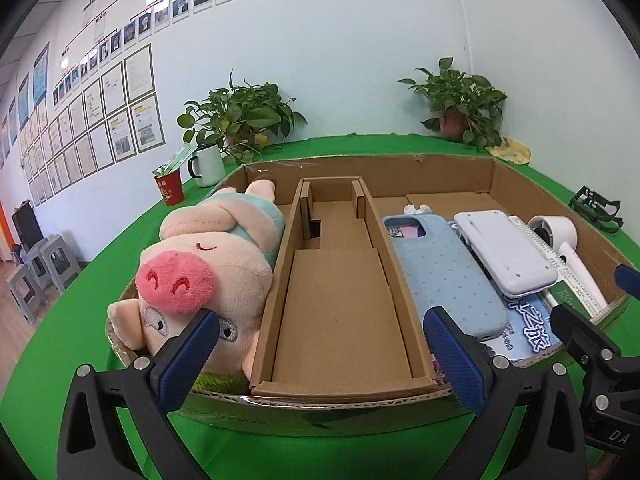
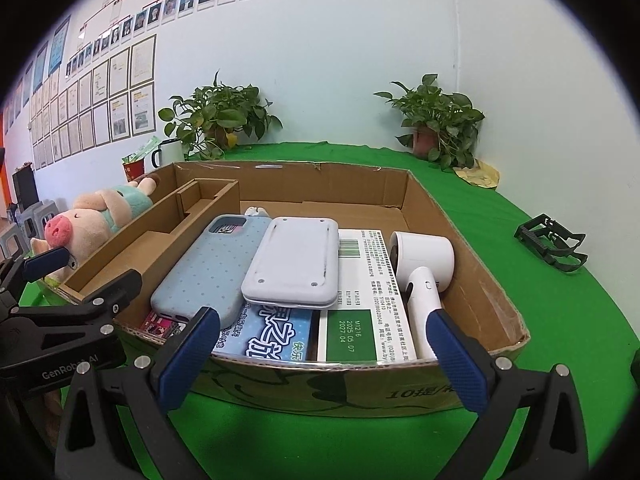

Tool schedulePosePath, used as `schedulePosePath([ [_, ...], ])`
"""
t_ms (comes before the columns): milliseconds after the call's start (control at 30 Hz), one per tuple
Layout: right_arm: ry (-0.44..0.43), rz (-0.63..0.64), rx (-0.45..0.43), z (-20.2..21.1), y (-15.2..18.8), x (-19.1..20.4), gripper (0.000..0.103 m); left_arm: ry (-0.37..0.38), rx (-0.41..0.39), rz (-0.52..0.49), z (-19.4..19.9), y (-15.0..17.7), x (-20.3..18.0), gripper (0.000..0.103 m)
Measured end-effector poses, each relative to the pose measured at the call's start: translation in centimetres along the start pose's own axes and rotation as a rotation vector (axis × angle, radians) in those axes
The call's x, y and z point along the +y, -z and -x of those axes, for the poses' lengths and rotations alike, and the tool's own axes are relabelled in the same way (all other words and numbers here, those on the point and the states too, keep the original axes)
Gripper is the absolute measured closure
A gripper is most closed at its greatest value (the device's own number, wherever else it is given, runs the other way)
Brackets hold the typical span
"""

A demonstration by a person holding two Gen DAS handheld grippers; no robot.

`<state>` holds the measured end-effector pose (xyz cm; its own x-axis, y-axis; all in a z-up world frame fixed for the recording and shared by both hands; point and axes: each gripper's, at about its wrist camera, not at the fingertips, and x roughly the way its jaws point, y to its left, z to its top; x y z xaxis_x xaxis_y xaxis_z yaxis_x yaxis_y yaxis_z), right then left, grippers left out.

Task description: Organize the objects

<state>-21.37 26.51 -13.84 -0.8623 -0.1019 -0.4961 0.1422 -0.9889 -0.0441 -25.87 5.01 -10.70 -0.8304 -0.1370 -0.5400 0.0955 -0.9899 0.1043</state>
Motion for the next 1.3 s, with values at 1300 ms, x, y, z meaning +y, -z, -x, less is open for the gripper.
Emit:
schedulePosePath([
  [1300,0.004,0.003,0.001,0.04,0.04,-0.01,0.001,0.001,0.008,0.0,-0.53,0.01,-0.05,0.0],
])
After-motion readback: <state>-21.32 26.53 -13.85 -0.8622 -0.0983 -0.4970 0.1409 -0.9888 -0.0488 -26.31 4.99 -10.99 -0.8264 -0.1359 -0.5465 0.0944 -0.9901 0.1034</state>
